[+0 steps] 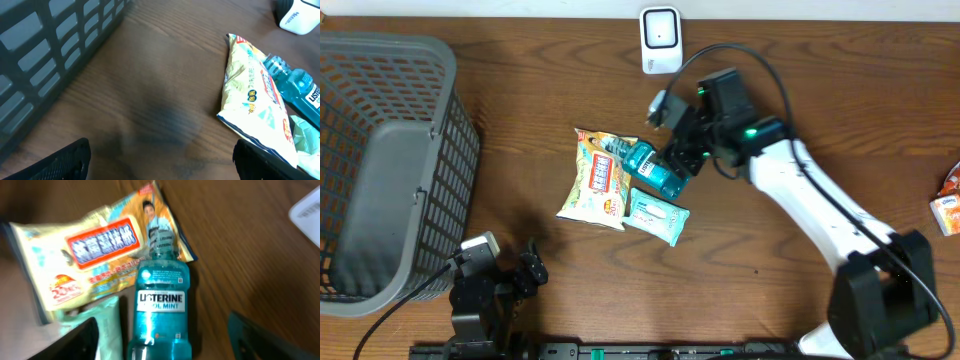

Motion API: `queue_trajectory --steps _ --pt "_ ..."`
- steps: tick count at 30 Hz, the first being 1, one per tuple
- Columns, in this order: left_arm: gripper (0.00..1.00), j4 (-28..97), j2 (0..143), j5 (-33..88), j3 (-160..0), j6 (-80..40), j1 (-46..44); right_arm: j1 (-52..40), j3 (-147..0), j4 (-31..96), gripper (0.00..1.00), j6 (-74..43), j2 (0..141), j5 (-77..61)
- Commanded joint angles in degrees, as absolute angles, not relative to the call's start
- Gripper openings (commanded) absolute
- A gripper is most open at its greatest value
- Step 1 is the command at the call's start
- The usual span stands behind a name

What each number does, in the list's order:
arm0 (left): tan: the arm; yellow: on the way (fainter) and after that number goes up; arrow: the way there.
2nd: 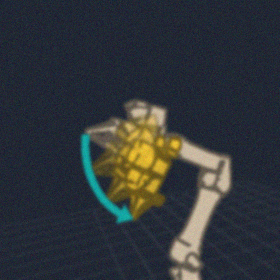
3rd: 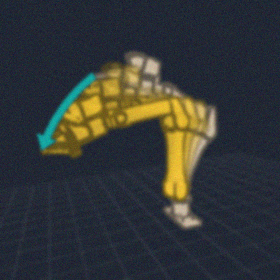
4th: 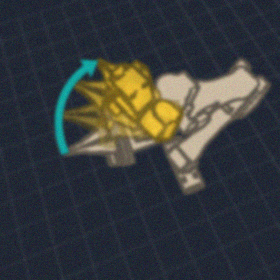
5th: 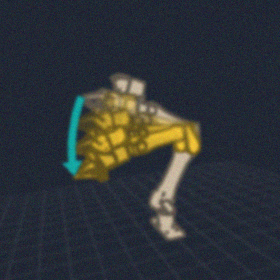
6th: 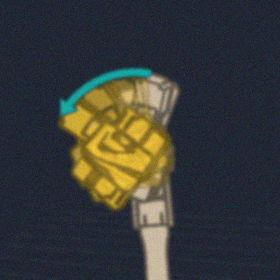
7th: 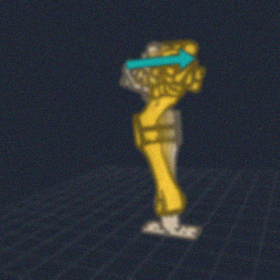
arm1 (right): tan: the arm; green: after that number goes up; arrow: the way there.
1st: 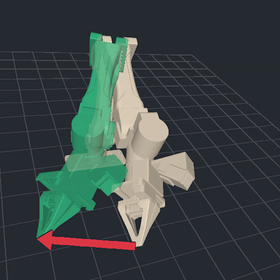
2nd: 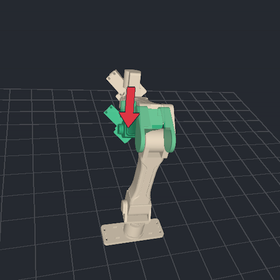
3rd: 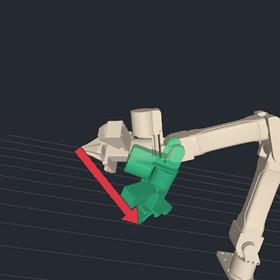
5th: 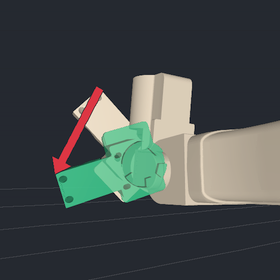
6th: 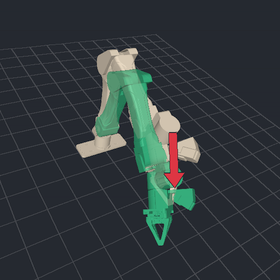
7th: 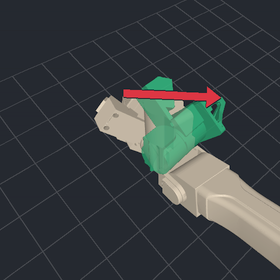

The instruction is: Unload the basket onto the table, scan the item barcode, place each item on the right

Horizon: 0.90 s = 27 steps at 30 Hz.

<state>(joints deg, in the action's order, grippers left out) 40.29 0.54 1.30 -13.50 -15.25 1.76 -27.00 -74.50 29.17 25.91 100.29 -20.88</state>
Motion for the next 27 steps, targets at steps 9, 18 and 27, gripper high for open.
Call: queue_trajectory --steps 9,18,27 --pt "0.91 40.3 0.2 0.8 -13.3 -15.6 1.7 -39.9 -74.0 23.0 0.75 26.6 115.5 16.1" --pt "0.91 40.3 0.2 0.8 -13.3 -15.5 1.7 -40.2 -74.0 25.7 0.51 26.5 119.3 15.8" --pt "0.91 40.3 0.2 0.8 -13.3 -15.5 1.7 -39.1 -75.6 31.0 0.30 19.7 119.1 5.5"
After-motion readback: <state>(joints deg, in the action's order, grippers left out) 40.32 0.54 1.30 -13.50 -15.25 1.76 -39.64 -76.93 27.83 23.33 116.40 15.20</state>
